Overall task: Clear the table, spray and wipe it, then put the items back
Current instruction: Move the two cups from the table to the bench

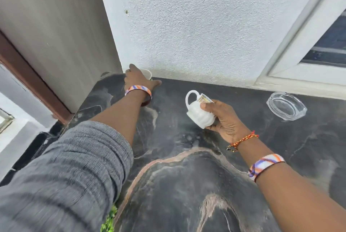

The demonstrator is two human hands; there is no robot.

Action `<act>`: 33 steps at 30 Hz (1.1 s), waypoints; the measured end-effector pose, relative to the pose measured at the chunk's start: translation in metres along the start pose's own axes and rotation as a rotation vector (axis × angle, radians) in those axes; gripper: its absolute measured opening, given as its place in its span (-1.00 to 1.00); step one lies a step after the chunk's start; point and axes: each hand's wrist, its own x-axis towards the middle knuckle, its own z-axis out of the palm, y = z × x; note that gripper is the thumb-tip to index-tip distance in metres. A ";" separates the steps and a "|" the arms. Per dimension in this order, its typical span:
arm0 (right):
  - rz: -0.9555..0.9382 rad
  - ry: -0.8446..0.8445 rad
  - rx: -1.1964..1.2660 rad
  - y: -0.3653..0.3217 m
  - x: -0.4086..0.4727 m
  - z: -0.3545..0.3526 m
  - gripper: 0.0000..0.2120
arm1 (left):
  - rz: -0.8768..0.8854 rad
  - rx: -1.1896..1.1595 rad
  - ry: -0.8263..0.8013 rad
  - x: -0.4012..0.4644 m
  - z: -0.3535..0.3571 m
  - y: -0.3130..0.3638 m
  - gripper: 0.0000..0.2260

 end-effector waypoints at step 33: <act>-0.190 0.693 0.026 0.005 -0.322 -0.335 -0.81 | 0.767 -0.110 -0.503 -0.429 0.168 0.201 -0.29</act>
